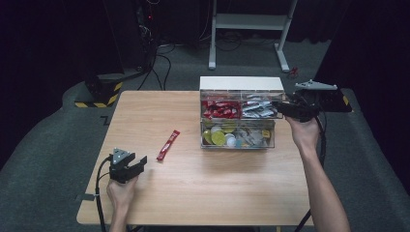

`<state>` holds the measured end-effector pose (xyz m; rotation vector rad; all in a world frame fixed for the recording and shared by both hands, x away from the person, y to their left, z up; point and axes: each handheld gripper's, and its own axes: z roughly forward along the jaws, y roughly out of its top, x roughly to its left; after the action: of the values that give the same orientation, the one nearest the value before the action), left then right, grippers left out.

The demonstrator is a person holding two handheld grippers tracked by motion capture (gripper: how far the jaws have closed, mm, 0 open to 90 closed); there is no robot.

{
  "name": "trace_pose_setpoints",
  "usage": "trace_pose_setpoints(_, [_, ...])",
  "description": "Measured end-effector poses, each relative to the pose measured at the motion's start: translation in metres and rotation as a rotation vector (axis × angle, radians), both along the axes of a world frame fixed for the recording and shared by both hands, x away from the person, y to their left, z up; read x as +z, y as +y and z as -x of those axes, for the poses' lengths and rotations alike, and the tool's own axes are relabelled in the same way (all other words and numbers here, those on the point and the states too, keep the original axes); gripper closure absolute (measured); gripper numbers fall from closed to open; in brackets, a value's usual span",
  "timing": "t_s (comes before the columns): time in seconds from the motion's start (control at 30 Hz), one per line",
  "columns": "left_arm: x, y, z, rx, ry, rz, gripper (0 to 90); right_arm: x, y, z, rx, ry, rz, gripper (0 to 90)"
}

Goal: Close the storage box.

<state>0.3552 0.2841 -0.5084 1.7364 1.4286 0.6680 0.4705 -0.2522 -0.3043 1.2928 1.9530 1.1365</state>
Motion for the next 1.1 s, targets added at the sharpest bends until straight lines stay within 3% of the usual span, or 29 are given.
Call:
trace_pose_setpoints(0.23, [-0.013, -0.002, 0.0, 0.033, 0.034, -0.046, 41.5, -0.006, 0.001, 0.002, 0.011, 0.018, 0.012, 46.3])
trace_pose_setpoints(0.5, [-0.018, -0.003, -0.003, 0.036, 0.065, -0.076, 39.4, -0.012, 0.007, 0.004, 0.024, 0.023, 0.024, 45.5])
trace_pose_setpoints(0.57, [-0.018, -0.005, -0.003, 0.032, 0.075, -0.078, 38.8, -0.012, 0.006, 0.006, 0.048, 0.03, -0.003, 45.0])
trace_pose_setpoints(0.63, [-0.018, -0.007, -0.003, 0.023, 0.076, -0.097, 38.4, -0.011, 0.006, 0.009, 0.044, 0.024, 0.003, 44.5])
trace_pose_setpoints(1.1, [-0.019, -0.009, -0.005, 0.015, 0.1, -0.102, 35.7, -0.018, 0.002, 0.018, 0.079, 0.032, -0.038, 42.8])
